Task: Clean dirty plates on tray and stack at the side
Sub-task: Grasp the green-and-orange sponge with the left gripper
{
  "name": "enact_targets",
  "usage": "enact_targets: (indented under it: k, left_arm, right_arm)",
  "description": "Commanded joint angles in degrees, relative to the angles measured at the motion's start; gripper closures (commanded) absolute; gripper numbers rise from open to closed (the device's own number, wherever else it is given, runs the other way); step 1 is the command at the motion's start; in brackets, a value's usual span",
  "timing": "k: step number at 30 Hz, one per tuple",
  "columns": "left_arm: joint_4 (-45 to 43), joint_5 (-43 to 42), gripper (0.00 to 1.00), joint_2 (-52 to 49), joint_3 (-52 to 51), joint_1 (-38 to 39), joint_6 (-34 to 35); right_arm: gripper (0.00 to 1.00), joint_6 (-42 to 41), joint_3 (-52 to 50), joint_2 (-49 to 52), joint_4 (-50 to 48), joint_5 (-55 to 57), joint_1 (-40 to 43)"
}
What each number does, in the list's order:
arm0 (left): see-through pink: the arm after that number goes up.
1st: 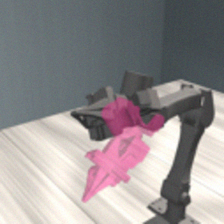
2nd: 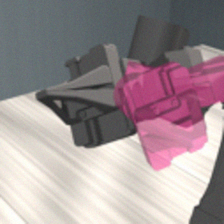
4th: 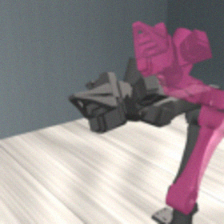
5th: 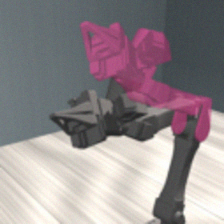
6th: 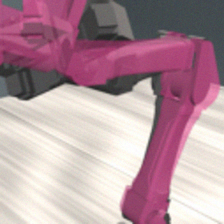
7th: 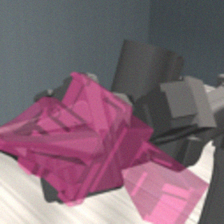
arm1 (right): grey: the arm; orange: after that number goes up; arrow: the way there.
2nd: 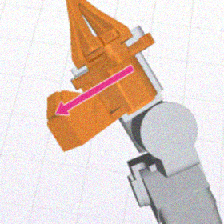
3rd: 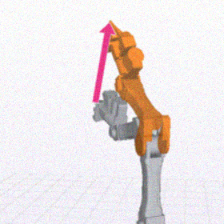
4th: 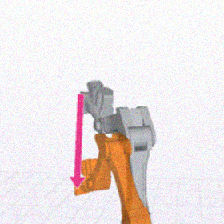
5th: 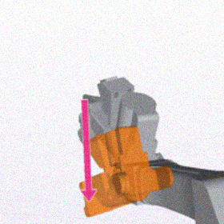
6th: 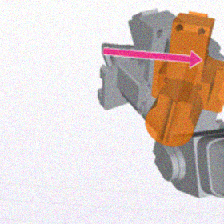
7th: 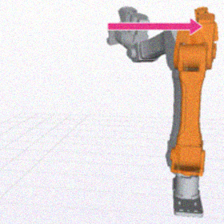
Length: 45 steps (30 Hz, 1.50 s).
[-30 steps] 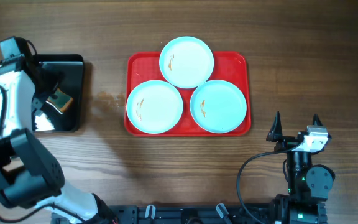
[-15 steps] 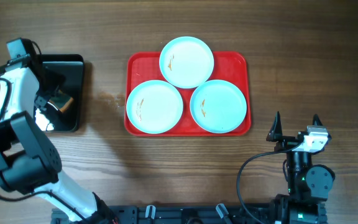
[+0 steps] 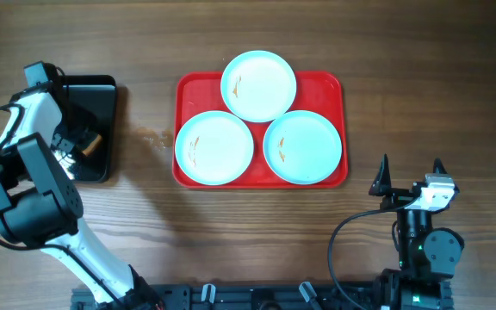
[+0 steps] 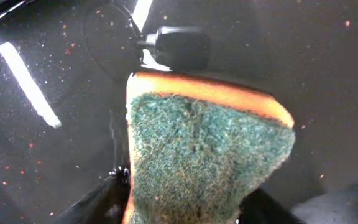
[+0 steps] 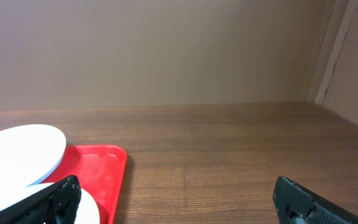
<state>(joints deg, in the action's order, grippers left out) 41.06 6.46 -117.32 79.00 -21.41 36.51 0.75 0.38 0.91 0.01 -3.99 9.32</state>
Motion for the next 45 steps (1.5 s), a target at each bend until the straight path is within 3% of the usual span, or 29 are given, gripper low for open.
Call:
enact_targets:
  k: [1,3,4,7,8,11,22,25,29,30,31,35,36,37,38,45]
  left_arm:
    - [-0.5,1.1,0.63,-1.2,0.7,-0.1,-0.2]
    - [-0.6,1.1,0.78,-1.2,0.7,-0.1,-0.2]
    - [-0.6,1.1,0.96,-1.2,0.7,-0.1,-0.3]
    - [-0.6,2.0,0.96,-1.2,0.7,-0.1,-0.2]
    - [-0.6,2.2,0.81,-1.2,0.7,-0.1,-0.2]
    - [-0.6,2.2,0.0,-1.2,0.7,-0.1,-0.2]
    - [-2.8,9.0,0.0,-1.2,0.7,-0.1,-0.3]
    - [-4.1,9.3,0.12,-1.2,0.7,-0.1,-0.6]
    - [-4.9,9.2,0.79,-1.2,0.7,-0.1,-1.6]
    - [-4.9,9.2,0.9,-1.2,0.7,-0.1,-1.6]
    - [-4.9,9.2,0.96,-1.3,0.7,-0.1,-1.6]
    - [-4.9,9.2,0.96,-1.3,0.7,-0.1,-1.6]
    - [-4.9,9.2,0.79,-1.3,0.7,-0.1,-1.6]
    - [-4.7,9.2,0.45,-1.3,0.7,-0.1,-1.6]
    - [-4.5,9.2,0.0,-1.3,0.7,-0.1,-1.6]
    - [-1.3,5.9,0.0,-1.3,0.7,-0.1,-1.6]
  right_arm:
    - [0.0,-0.1,-0.1,0.0,-0.1,0.6,0.3]
    - [0.0,-0.1,-0.1,0.0,-0.1,0.6,0.3]
    - [0.0,-0.1,-0.1,0.0,-0.1,0.6,0.3]
    - [0.0,-0.1,-0.1,0.0,-0.1,0.6,0.3]
    - [0.0,-0.1,-0.1,0.0,-0.1,0.6,0.3]
    - [0.0,-0.1,-0.1,0.0,-0.1,0.6,0.3]
    - [0.0,-0.1,-0.1,0.0,-0.1,0.6,0.3]
    - [0.0,-0.1,-0.1,0.1,-0.1,0.6,0.3]
    - [0.0,-0.1,-0.1,0.0,-0.1,0.6,0.3]
    - [0.0,-0.1,-0.1,0.0,-0.1,0.6,0.3]
    - [0.0,-0.1,-0.1,0.1,-0.1,0.6,0.3]
    - [0.0,-0.1,-0.1,0.0,-0.1,0.6,0.3]
    - [0.0,-0.1,-0.1,0.0,-0.1,0.6,0.3]
    - [0.0,-0.1,-0.1,0.0,-0.1,0.6,0.3]
    - [0.0,-0.1,-0.1,0.0,-0.1,0.6,0.3]
    - [0.0,-0.1,-0.1,0.1,-0.1,0.6,0.3]
